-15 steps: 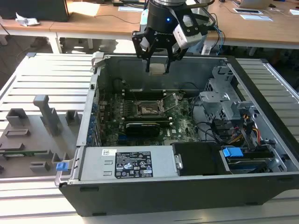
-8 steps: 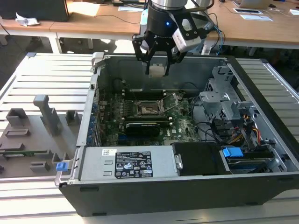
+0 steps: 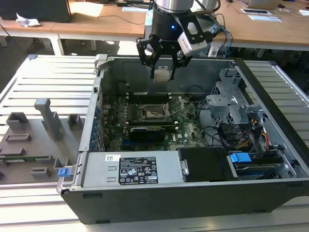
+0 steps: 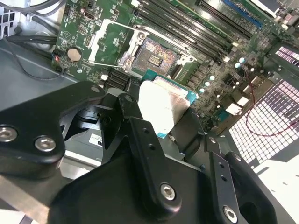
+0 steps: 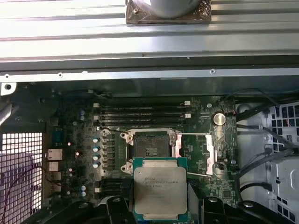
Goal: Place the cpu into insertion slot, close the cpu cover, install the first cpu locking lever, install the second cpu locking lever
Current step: 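Place the cpu into insertion slot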
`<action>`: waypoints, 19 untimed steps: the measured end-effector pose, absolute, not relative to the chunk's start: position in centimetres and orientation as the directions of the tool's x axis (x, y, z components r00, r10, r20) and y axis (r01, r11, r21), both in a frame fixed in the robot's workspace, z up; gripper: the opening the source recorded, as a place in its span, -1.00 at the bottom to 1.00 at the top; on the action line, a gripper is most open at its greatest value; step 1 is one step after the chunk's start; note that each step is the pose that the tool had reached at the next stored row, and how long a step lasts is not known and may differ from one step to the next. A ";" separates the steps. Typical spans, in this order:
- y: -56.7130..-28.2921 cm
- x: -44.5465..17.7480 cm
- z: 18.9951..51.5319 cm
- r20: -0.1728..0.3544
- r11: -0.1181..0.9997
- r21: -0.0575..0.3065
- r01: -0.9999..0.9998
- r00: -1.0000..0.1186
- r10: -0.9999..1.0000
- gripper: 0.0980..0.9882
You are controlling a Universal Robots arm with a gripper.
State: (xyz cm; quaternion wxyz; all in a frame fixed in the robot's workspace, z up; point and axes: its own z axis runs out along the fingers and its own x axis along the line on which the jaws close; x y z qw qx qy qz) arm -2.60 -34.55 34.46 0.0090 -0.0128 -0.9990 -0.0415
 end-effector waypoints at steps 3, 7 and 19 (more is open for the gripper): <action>-34.6 -2.6 34.0 0.019 0.996 0.082 0.026 -1.000 0.025 0.00; -34.6 -2.6 33.7 0.019 0.996 0.082 0.026 -1.000 0.025 0.00; -34.6 -2.6 32.7 0.019 0.996 0.081 0.026 -1.000 0.025 0.00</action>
